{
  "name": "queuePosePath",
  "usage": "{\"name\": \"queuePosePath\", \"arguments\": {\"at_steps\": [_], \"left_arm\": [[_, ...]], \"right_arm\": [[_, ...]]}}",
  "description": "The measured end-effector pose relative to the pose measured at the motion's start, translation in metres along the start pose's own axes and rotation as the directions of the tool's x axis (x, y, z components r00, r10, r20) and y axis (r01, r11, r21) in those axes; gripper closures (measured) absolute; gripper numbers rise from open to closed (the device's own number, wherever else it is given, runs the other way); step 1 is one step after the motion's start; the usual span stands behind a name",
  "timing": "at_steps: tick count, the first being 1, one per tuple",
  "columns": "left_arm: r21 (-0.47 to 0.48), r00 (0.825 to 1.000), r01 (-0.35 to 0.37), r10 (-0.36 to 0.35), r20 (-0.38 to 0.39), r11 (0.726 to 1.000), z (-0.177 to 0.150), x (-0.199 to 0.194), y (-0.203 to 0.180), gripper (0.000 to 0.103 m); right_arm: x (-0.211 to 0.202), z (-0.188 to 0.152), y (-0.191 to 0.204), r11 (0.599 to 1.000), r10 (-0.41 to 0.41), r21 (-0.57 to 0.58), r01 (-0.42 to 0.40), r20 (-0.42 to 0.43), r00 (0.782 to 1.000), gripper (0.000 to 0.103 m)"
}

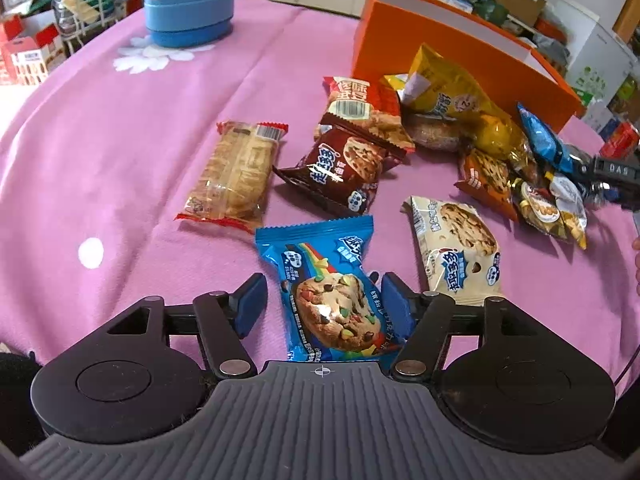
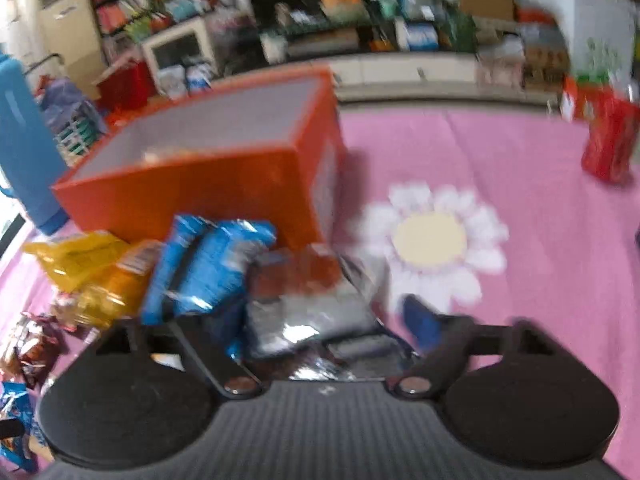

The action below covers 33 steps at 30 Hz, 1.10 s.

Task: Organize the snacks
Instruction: 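Grasp the silver chip bag with the right tool while the left tool holds the blue packet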

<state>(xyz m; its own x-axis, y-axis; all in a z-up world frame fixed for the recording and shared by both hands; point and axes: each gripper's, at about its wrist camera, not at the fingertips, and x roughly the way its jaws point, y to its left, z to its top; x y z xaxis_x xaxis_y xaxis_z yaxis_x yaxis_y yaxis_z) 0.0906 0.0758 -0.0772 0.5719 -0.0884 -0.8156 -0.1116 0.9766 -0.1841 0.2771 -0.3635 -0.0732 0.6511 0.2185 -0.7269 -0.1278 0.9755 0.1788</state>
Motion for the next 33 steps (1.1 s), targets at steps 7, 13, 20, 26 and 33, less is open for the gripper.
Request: {"name": "queuePosePath", "arguments": {"at_steps": [7, 13, 20, 26, 33], "left_arm": [[0.042, 1.000, -0.021, 0.021, 0.002, 0.999, -0.003, 0.001, -0.005, 0.054], [0.066, 0.999, -0.048, 0.047, 0.017, 0.997, -0.006, -0.002, -0.007, 0.040], [0.072, 0.997, -0.066, 0.064, 0.033, 0.995, -0.002, 0.000, -0.013, 0.033], [0.108, 0.994, -0.104, 0.102, 0.026, 0.989, -0.007, 0.007, -0.020, 0.058], [0.112, 0.993, -0.121, 0.120, 0.021, 0.986, -0.008, 0.009, -0.025, 0.045]], "right_arm": [[-0.021, -0.022, -0.038, 0.986, -0.146, 0.080, 0.146, -0.012, 0.989, 0.033], [-0.033, -0.049, -0.038, 0.981, -0.189, 0.044, 0.191, -0.047, 0.981, 0.009], [-0.030, -0.044, -0.039, 0.985, -0.153, 0.077, 0.155, -0.029, 0.988, 0.009], [-0.021, -0.046, -0.026, 0.981, -0.195, 0.007, 0.195, -0.044, 0.980, 0.001], [-0.020, -0.038, -0.031, 0.983, -0.178, 0.028, 0.179, -0.039, 0.983, 0.001]]}}
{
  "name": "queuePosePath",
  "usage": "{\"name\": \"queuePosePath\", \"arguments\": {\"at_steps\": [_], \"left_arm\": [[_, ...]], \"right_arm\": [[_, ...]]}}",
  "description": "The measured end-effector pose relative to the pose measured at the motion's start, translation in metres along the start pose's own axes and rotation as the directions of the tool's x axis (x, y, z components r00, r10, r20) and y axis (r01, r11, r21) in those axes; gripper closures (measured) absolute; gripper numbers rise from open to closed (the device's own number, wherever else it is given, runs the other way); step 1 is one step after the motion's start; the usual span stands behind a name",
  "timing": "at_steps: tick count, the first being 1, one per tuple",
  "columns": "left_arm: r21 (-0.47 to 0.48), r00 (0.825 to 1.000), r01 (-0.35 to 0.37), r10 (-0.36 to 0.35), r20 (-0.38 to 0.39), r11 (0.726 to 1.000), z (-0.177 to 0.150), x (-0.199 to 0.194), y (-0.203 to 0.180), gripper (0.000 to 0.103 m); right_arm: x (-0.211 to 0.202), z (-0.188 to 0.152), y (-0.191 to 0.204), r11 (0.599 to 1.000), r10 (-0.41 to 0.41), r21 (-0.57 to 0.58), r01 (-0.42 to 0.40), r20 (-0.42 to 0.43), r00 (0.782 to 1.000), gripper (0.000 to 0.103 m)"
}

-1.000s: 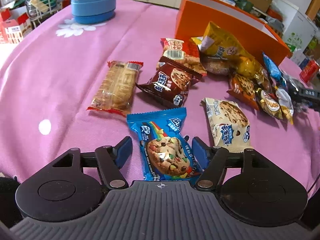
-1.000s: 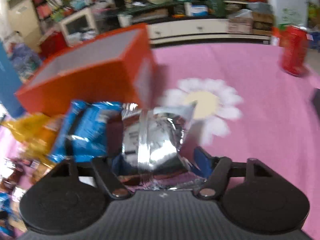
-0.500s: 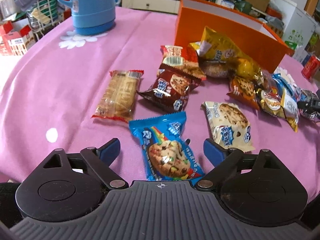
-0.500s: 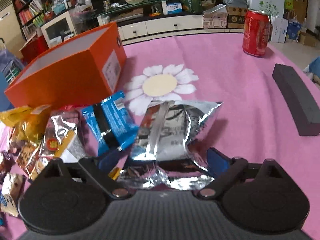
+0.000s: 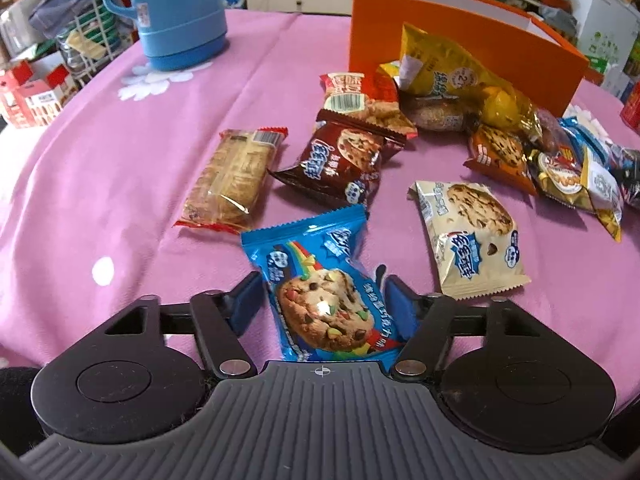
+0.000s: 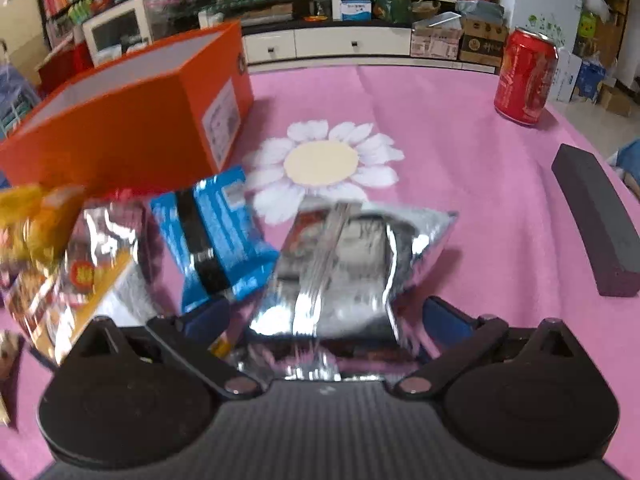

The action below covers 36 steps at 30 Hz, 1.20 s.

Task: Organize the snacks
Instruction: 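Grasp the silver chip bag with the right tool while the left tool holds the blue packet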

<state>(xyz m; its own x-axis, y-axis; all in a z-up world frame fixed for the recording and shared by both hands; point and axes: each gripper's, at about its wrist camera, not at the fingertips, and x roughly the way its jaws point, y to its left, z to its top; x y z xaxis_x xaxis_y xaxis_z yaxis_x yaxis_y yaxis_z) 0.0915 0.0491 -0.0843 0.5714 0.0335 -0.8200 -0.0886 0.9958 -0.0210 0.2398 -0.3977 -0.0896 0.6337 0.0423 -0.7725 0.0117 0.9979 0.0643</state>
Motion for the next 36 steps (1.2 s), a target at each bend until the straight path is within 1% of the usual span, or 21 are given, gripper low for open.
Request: {"name": "queuePosePath", "arguments": {"at_steps": [2, 4, 5, 6, 7, 9, 10, 12, 15, 16, 18, 19, 20, 21, 22, 23, 24, 28, 30, 32, 36], "left_arm": [[0.014, 1.000, -0.008, 0.008, -0.003, 1.000, -0.003, 0.001, -0.005, 0.040], [0.023, 1.000, -0.010, 0.010, 0.008, 1.000, -0.004, 0.001, -0.008, 0.042], [0.015, 1.000, -0.006, 0.005, 0.007, 1.000, -0.003, 0.001, -0.008, 0.045], [0.014, 1.000, -0.010, 0.010, 0.012, 1.000, -0.002, 0.001, -0.007, 0.052], [0.011, 1.000, -0.011, 0.011, 0.018, 1.000, -0.001, 0.001, -0.006, 0.056], [0.004, 1.000, -0.016, 0.016, 0.026, 1.000, 0.000, 0.000, -0.004, 0.069], [0.002, 1.000, -0.017, 0.017, 0.026, 1.000, 0.001, 0.000, -0.003, 0.070], [0.003, 1.000, -0.014, 0.014, 0.020, 1.000, 0.001, 0.000, -0.001, 0.070], [0.003, 0.999, -0.018, 0.018, 0.027, 1.000, -0.001, -0.001, -0.001, 0.068], [0.004, 0.999, -0.022, 0.022, 0.031, 1.000, -0.001, 0.000, -0.002, 0.067], [-0.002, 0.999, -0.020, 0.020, 0.030, 1.000, 0.001, 0.001, -0.003, 0.065], [-0.002, 0.999, -0.022, 0.022, 0.029, 1.000, 0.001, 0.001, -0.003, 0.065], [-0.003, 0.999, -0.022, 0.022, 0.030, 1.000, 0.001, 0.001, -0.003, 0.067], [-0.004, 0.999, -0.024, 0.024, 0.036, 1.000, 0.001, 0.001, -0.003, 0.077], [-0.005, 0.999, -0.022, 0.022, 0.041, 1.000, 0.001, 0.000, -0.002, 0.081], [-0.007, 0.999, -0.020, 0.021, 0.040, 1.000, 0.001, 0.000, -0.001, 0.082], [-0.010, 0.999, -0.019, 0.020, 0.039, 1.000, 0.002, 0.000, -0.001, 0.083], [-0.047, 1.000, -0.010, 0.011, 0.027, 0.999, 0.001, -0.006, 0.003, 0.083], [-0.045, 0.999, -0.013, 0.014, 0.030, 0.999, 0.001, -0.014, 0.002, 0.083], [-0.039, 0.998, -0.022, 0.024, 0.050, 0.999, 0.003, -0.023, 0.000, 0.083], [-0.048, 0.994, 0.010, -0.005, 0.108, 0.999, 0.014, -0.044, -0.002, 0.083]], "right_arm": [[0.003, 0.004, -0.001, 1.000, 0.020, 0.002, -0.020, 0.006, 1.000, 0.001], [0.005, 0.003, 0.000, 1.000, 0.004, -0.017, -0.004, -0.003, 1.000, 0.001], [0.005, 0.002, 0.000, 1.000, -0.005, -0.030, 0.005, 0.001, 1.000, 0.001], [0.005, 0.001, 0.000, 0.999, -0.009, -0.033, 0.009, 0.001, 1.000, 0.001], [0.004, 0.001, -0.001, 0.999, -0.008, -0.033, 0.008, 0.003, 1.000, 0.001], [0.004, 0.000, -0.002, 0.999, -0.008, -0.033, 0.009, 0.007, 1.000, 0.001], [0.004, -0.001, -0.002, 0.999, -0.012, -0.036, 0.012, 0.006, 1.000, 0.001], [0.002, -0.003, -0.004, 0.999, -0.017, -0.027, 0.017, 0.003, 1.000, 0.001], [-0.011, -0.005, -0.020, 0.995, 0.052, 0.081, -0.053, 0.021, 0.998, 0.002], [-0.012, -0.006, -0.023, 0.994, 0.048, 0.098, -0.050, 0.025, 0.999, 0.002], [-0.007, -0.003, -0.023, 0.997, 0.002, 0.073, -0.003, 0.012, 1.000, 0.001], [-0.004, -0.002, -0.021, 0.998, -0.002, 0.058, 0.002, 0.008, 1.000, 0.002], [-0.001, 0.000, -0.017, 0.999, -0.004, 0.044, 0.004, 0.011, 1.000, 0.003], [0.000, 0.001, -0.014, 1.000, -0.005, 0.029, 0.005, 0.011, 1.000, 0.004], [0.001, 0.001, -0.010, 1.000, -0.021, 0.005, 0.021, 0.012, 1.000, 0.014], [0.001, -0.001, -0.005, 0.998, -0.050, -0.034, 0.051, 0.021, 0.999, 0.041], [-0.004, -0.002, -0.004, 0.997, -0.055, -0.059, 0.058, 0.048, 0.997, 0.041], [-0.013, -0.008, -0.013, 0.999, -0.048, -0.021, 0.049, 0.041, 0.998, 0.042], [-0.020, -0.012, -0.020, 1.000, -0.024, 0.021, 0.023, 0.039, 0.999, 0.042], [-0.029, -0.017, -0.027, 0.998, 0.001, 0.065, -0.005, 0.050, 0.999, 0.042], [-0.048, -0.025, -0.030, 0.994, 0.030, 0.100, -0.038, 0.082, 0.996, 0.042]]}}
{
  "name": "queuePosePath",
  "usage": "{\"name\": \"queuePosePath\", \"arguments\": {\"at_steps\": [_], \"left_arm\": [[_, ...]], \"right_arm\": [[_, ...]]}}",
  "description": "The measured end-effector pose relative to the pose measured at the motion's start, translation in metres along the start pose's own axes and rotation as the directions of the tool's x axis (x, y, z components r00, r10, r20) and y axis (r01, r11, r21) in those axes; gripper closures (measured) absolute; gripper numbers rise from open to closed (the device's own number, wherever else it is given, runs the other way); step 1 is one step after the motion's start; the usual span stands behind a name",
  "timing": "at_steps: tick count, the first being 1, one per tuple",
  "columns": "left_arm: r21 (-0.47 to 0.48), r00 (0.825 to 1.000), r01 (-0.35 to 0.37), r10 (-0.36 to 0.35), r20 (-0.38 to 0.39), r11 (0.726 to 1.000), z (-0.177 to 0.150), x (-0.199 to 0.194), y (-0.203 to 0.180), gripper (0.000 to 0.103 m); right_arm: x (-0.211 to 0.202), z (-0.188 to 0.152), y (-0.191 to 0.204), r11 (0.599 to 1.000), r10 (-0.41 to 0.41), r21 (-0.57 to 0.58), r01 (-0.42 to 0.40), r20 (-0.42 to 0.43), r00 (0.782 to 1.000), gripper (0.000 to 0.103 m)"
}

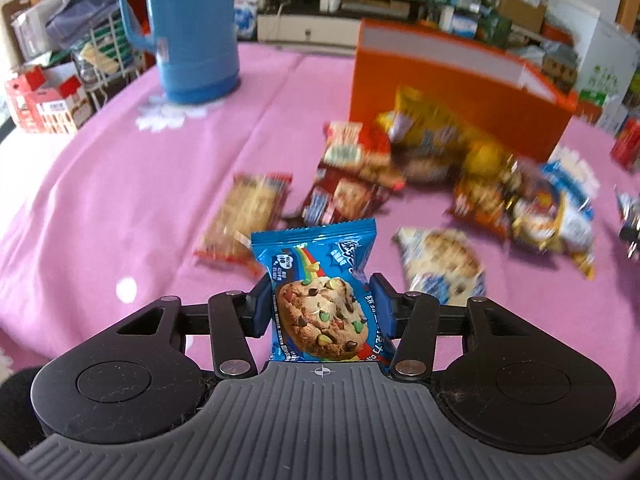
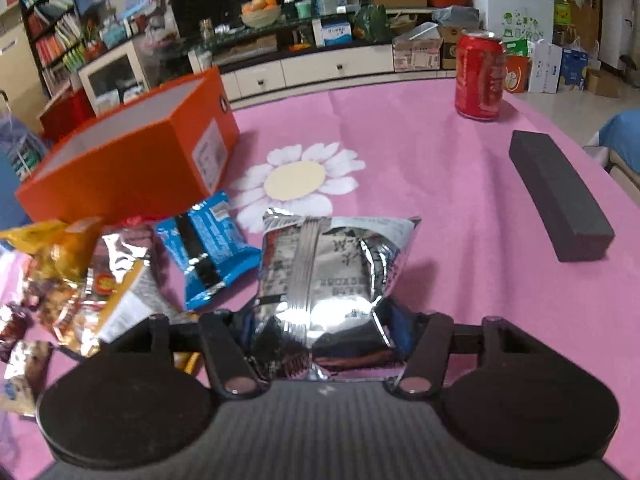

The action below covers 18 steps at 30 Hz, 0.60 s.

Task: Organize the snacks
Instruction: 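Carry both packets into the orange box and open both tools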

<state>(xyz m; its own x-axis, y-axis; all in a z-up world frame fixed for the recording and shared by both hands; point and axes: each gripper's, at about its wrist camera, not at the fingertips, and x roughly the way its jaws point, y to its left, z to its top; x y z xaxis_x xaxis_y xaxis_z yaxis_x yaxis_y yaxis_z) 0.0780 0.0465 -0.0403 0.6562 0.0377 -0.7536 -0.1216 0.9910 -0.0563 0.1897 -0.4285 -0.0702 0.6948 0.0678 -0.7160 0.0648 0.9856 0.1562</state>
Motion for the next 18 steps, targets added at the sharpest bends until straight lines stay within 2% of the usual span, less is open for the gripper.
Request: {"name": "queuePosePath", "arguments": {"at_steps": [4, 9, 14, 18], "left_arm": [[0.017, 0.998, 0.035, -0.035, 0.051, 0.999, 0.019, -0.014, -0.008, 0.083], [0.026, 0.992, 0.056, -0.058, 0.115, 0.998, 0.049, -0.019, -0.015, 0.083], [0.034, 0.986, 0.070, -0.074, 0.151, 0.997, 0.083, -0.003, -0.021, 0.083], [0.004, 0.981, 0.095, -0.094, 0.169, 0.995, 0.123, 0.023, -0.022, 0.083]], "right_arm": [[-0.030, -0.005, 0.014, 0.996, 0.084, 0.037, -0.086, 0.050, 0.995, 0.042], [-0.050, 0.010, 0.047, 0.984, 0.175, -0.009, -0.175, 0.099, 0.980, 0.042], [-0.043, 0.049, 0.082, 0.967, 0.248, -0.083, -0.239, 0.129, 0.960, 0.042], [-0.018, 0.089, 0.108, 0.953, 0.290, -0.143, -0.268, 0.163, 0.943, 0.042]]}}
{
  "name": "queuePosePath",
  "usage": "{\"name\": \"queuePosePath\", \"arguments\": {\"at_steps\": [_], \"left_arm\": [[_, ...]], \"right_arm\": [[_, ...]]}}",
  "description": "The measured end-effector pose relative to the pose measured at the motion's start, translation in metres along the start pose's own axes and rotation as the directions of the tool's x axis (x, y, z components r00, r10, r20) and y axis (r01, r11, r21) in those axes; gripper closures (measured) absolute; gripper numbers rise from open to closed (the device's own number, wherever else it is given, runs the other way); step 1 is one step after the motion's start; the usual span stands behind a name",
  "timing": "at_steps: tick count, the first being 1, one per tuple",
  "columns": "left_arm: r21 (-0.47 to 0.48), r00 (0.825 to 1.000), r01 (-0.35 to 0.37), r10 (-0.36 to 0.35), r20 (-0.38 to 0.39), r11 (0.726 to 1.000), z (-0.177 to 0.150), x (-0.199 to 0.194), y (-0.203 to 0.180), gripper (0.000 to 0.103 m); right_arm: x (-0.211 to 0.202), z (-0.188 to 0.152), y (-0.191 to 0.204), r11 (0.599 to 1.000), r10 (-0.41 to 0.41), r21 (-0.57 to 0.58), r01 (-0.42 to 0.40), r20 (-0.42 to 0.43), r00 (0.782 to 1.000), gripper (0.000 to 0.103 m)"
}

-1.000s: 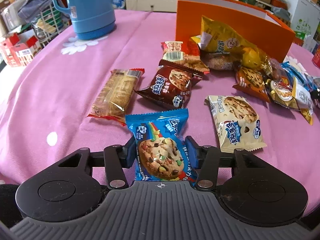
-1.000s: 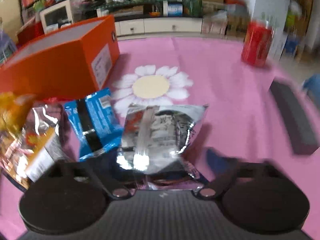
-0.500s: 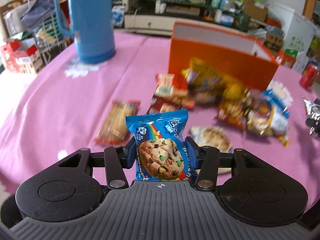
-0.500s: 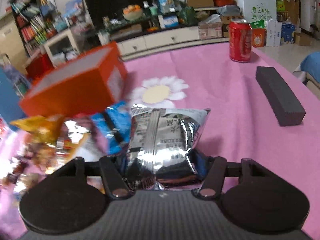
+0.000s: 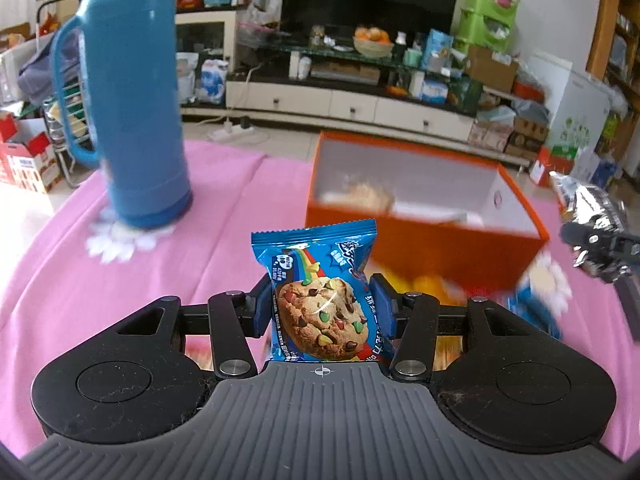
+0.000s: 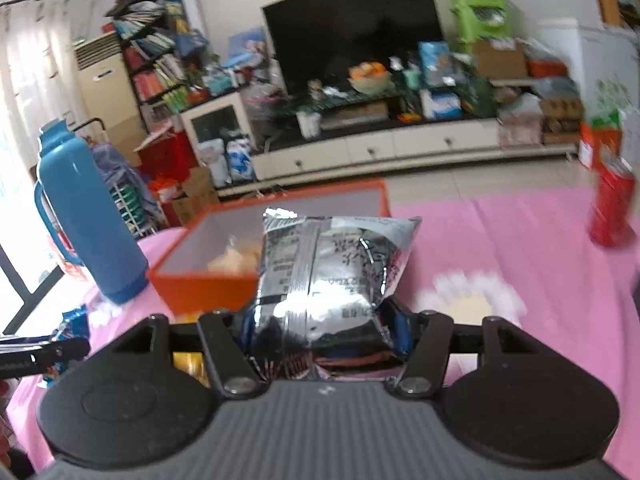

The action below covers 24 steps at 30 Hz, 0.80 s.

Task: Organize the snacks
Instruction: 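Carry both packets into the orange box and open both tools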

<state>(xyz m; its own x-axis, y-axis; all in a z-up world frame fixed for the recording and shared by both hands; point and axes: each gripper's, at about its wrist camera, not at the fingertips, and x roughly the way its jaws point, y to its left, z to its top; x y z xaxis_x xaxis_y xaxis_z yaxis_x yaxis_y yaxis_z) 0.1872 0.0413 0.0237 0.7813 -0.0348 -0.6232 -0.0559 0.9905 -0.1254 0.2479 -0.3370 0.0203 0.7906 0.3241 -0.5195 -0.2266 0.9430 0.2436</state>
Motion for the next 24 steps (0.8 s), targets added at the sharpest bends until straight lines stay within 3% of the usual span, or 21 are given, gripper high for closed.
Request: {"name": "queuePosePath", "arguments": {"at_steps": [7, 12, 17, 20, 24], "left_arm": [[0.005, 0.997, 0.028, -0.028, 0.075, 1.000, 0.075, 0.073, -0.016, 0.082], [0.027, 0.994, 0.103, -0.104, 0.026, 0.994, 0.103, 0.135, -0.047, 0.083], [0.055, 0.991, 0.131, -0.129, -0.046, 0.990, 0.102, 0.181, -0.073, 0.081], [0.069, 0.992, 0.117, -0.112, -0.064, 0.991, 0.096, 0.187, -0.078, 0.062], [0.098, 0.995, 0.098, -0.096, -0.020, 0.990, 0.091, 0.157, -0.071, 0.051]], "right_arm": [[0.095, 0.046, 0.011, 0.997, 0.036, -0.067, -0.036, -0.003, 0.999, 0.042], [0.151, 0.056, 0.023, 0.989, 0.027, -0.143, -0.037, -0.068, 0.997, 0.042], [0.178, 0.049, 0.021, 0.982, 0.001, -0.187, -0.027, -0.137, 0.991, 0.038], [0.183, 0.041, 0.019, 0.981, 0.007, -0.190, -0.039, -0.162, 0.987, 0.032], [0.169, 0.040, 0.023, 0.981, 0.020, -0.190, -0.047, -0.139, 0.990, 0.024]]}}
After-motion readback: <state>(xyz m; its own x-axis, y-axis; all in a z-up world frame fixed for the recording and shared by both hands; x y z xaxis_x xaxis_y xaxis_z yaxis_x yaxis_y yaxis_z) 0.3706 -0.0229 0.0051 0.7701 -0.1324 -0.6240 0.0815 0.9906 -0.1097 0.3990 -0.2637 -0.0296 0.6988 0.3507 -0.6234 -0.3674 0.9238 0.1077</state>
